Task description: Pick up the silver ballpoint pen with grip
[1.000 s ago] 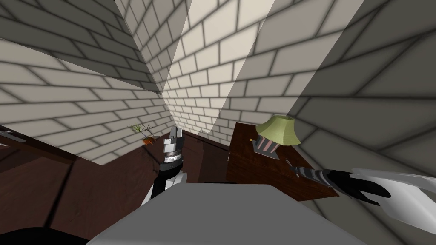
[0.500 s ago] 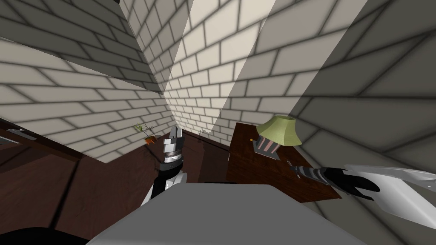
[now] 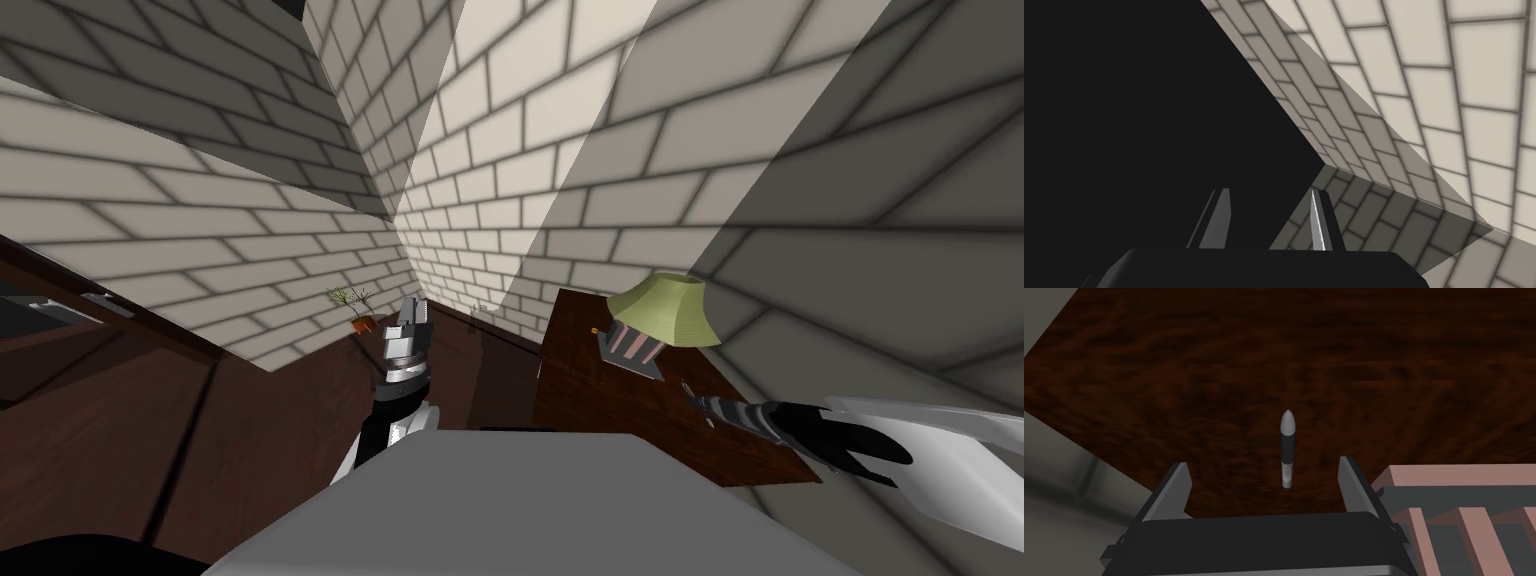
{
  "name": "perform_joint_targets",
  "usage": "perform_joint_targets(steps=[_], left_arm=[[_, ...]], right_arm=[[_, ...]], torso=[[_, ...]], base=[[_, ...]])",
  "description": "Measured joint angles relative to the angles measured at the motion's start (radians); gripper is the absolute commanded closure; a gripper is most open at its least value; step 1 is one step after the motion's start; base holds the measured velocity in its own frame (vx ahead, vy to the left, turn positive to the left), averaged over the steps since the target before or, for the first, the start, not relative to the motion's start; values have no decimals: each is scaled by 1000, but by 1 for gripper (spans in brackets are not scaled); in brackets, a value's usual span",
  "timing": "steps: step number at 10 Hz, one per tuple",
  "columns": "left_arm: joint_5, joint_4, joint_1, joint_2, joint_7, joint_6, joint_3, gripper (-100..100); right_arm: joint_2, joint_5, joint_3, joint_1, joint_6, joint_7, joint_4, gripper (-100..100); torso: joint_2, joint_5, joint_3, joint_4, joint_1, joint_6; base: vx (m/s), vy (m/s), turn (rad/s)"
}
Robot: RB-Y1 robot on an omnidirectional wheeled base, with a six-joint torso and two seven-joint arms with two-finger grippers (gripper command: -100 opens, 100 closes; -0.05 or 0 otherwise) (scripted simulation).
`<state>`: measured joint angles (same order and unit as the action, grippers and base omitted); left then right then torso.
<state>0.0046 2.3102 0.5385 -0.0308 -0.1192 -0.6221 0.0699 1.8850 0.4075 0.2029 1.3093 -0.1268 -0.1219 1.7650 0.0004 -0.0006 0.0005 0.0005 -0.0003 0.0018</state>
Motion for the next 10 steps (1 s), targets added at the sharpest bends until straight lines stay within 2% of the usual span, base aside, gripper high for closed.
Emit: perform_joint_targets(steps=[1,2,3,5,6,7,9,10], left_arm=[[0,0,0,0,0,0,0,0],[0,0,0,0,0,0,0,0],[0,0,0,0,0,0,0,0],[0,0,0,0,0,0,0,0],[0,0,0,0,0,0,0,0],[0,0,0,0,0,0,0,0],[0,0,0,0,0,0,0,0],[0,0,0,0,0,0,0,0]], right_arm=[[-27,-26,-29,-24,-10,-14,8,-100],[-52,-65,-129,-116,-18,-43,4,-100],[-64,-54,-122,-105,-19,-38,4,-100],[-66,-35,-60,-43,-17,-17,3,-100],[-94,-37,-25,-5,-26,-10,11,-100],[-117,-43,-33,-10,-36,-9,15,-100],[-158,-58,-97,-62,-43,-14,4,-100],[-161,-59,-99,-63,-44,-13,5,100]], torso=[[1,0,0,0,-1,0],[2,-1,1,0,-2,-1],[1,0,1,0,-1,0],[-1,0,-1,0,1,0],[1,0,0,0,-1,-1],[1,0,1,0,-2,-1],[1,-1,1,0,-2,0],[0,0,0,0,-1,0]], base=[[-47,-40,278],[-20,-22,89],[5,7,-19],[-11,-6,83],[-44,-40,272],[-34,-37,169],[-20,-21,95],[0,0,0]])
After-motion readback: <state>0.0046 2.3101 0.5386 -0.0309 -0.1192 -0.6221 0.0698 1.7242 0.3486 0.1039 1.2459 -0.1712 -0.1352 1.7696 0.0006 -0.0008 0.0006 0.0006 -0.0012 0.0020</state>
